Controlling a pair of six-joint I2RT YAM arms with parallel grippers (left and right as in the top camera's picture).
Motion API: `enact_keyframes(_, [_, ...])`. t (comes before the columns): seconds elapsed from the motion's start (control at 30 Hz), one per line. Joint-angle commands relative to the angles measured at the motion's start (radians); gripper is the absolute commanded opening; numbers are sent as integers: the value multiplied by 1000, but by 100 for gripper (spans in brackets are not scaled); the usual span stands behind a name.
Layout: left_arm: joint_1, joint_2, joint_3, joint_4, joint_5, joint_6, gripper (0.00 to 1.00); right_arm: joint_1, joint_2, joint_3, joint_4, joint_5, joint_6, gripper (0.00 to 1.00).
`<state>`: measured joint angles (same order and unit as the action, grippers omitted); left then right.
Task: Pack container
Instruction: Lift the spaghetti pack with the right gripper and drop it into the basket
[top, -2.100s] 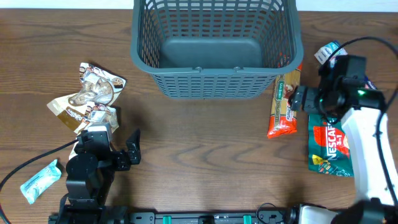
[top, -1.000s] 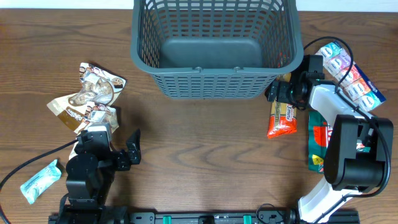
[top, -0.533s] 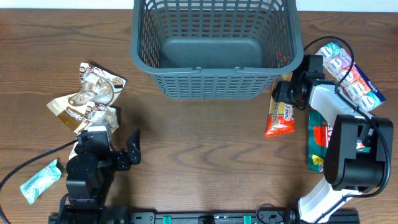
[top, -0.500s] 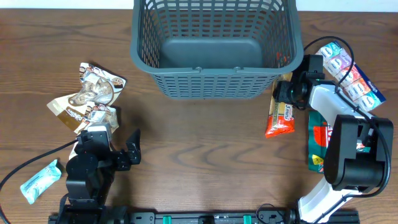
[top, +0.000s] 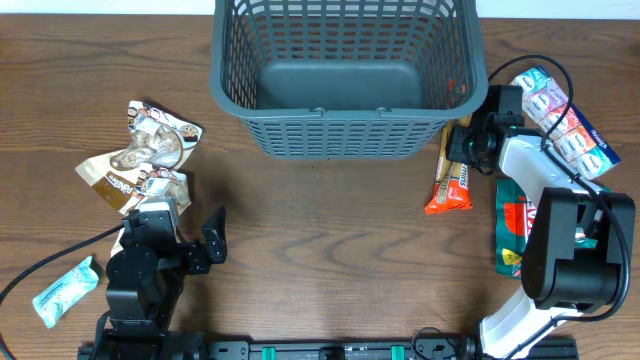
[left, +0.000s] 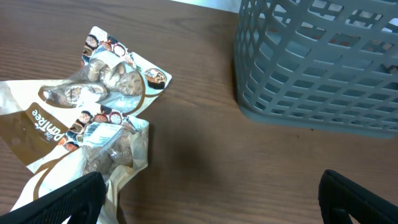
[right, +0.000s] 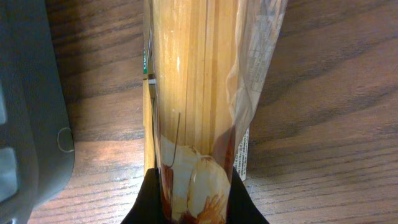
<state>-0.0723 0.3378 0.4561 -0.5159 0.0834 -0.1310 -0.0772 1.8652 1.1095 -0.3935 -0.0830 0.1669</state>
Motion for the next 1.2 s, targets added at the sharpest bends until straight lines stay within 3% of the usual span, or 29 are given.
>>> enact_keyframes(0.0, [3,0,23,0,11,-6,99,-28,1,-7,13,9,61,1])
enact_keyframes(0.33, [4,0,23,-1,11,-6,99,-73,-240,-6,16,204,106,1])
enact_keyframes(0.73, [3,0,23,-11,11,-6,99,-72,-692,64,1,217,77,1])
enact_keyframes(0.8, [3,0,23,-16,11,-6,99,-71,-740,106,1,192,31,1])
enact_keyframes(0.9, [3,0,23,-23,11,-6,99,-51,-770,193,-5,6,-151,1])
enact_keyframes(1.0, [3,0,23,-23,11,-6,99,-1,-755,301,-42,-189,-341,1])
enact_keyframes(1.17, [3,0,23,-23,11,-6,99,134,-681,473,-88,-299,-568,1])
